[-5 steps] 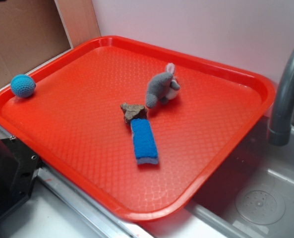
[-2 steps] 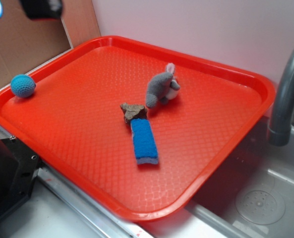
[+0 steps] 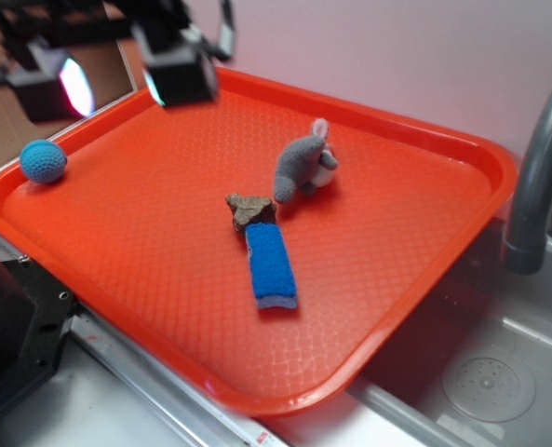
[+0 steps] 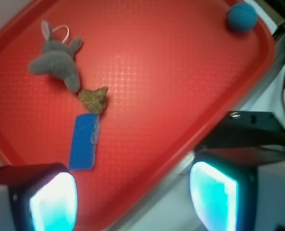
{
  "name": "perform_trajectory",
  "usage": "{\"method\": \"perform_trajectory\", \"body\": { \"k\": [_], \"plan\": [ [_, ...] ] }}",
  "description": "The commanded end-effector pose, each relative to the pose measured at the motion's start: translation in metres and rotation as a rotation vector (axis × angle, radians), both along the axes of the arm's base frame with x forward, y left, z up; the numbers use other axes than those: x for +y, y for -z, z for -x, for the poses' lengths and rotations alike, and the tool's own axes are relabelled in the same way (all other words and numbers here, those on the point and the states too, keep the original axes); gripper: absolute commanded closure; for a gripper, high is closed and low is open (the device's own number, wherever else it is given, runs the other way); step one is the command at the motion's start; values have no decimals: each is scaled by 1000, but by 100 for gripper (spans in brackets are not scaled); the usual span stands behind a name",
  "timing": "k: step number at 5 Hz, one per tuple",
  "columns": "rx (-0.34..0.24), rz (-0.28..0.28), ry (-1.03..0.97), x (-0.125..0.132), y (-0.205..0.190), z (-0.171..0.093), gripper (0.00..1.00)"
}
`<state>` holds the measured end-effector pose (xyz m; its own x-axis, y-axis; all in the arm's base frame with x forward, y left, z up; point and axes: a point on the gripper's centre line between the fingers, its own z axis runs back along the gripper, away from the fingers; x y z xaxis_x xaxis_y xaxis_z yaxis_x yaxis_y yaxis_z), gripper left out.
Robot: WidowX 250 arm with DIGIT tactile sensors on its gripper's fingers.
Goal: Grab the blue sponge.
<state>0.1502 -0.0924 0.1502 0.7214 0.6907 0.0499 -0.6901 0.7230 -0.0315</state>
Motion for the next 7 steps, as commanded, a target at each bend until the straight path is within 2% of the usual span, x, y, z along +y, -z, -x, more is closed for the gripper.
{"method": "perform_trajectory", "body": {
  "k": [1,2,3,5,6,7],
  "plan": [
    [-57,-9,-36,-18,55,-29,0],
    [-79,19,-38,-15,83,-39,0],
    [-50,-31,-31,-16,109,-48,0],
    [-25,-3,18,-18,141,-63,0],
    [-25,-14,34,-19,144,-63,100],
    [-14,-12,22,-20,143,-59,100]
  ]
}}
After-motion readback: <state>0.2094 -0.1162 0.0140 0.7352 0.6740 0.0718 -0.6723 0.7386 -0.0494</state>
